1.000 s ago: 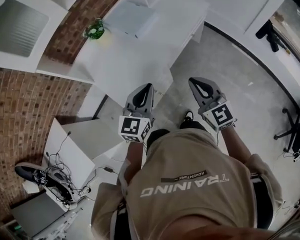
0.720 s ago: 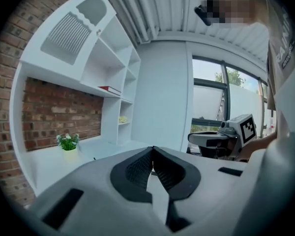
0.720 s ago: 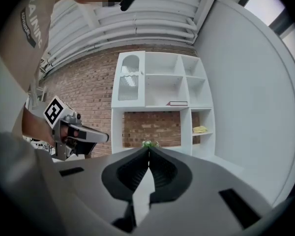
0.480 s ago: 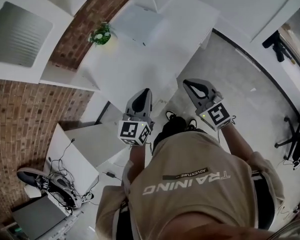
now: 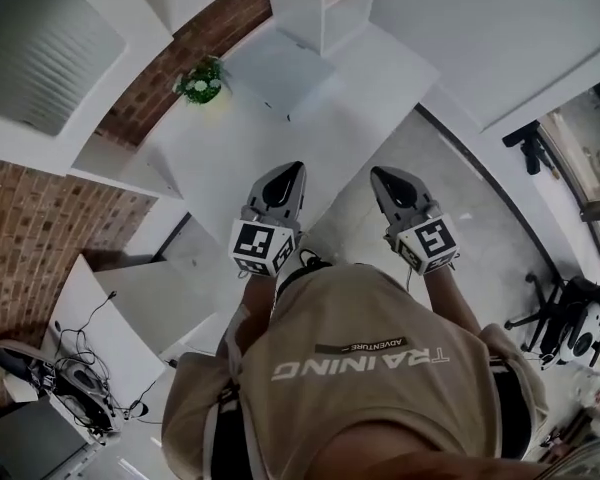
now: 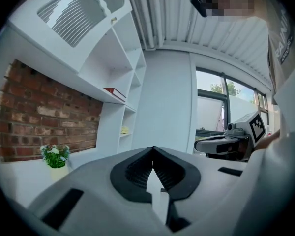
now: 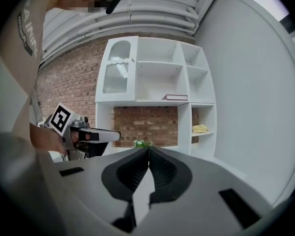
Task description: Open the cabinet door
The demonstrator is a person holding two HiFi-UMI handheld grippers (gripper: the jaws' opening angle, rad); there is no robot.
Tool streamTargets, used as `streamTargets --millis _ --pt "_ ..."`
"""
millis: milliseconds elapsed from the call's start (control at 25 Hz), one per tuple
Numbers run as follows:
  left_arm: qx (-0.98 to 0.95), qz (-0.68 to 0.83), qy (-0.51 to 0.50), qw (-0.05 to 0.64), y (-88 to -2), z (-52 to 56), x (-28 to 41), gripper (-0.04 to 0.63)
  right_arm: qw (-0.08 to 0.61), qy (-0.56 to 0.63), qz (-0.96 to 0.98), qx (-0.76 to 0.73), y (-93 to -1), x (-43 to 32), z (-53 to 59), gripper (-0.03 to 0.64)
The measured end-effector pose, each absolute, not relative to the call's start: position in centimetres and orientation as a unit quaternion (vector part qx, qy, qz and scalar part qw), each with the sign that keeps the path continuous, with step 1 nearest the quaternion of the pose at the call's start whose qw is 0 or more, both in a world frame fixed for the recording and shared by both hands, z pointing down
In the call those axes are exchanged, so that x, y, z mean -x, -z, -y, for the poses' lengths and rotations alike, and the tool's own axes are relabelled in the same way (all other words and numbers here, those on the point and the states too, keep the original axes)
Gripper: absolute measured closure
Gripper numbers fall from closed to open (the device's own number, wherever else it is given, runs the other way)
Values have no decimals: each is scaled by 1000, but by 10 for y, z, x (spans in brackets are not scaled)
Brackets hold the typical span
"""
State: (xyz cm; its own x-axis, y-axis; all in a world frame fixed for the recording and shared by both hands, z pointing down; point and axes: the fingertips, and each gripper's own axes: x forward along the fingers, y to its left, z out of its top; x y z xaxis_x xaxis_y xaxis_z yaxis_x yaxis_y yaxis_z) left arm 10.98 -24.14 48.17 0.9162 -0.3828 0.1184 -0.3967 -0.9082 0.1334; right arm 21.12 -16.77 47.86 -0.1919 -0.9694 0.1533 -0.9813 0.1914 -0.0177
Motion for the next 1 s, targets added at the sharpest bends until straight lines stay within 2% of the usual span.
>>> streamTargets --millis 160,360,640,1000 --pt "-973 203 -37 100 -496 260 -103 588 50 -33 765 -641 -472 -221 198 603" --pt "-950 271 -30 156 -518 288 -59 588 47 -20 790 -611 -467 -202 247 603" --pt "-915 376 -39 141 -515 322 -21 588 40 -22 853 -519 -466 -169 312 603" --pt "-869 477 -27 132 -495 347 -26 588 44 2 909 -414 -461 -177 381 603"
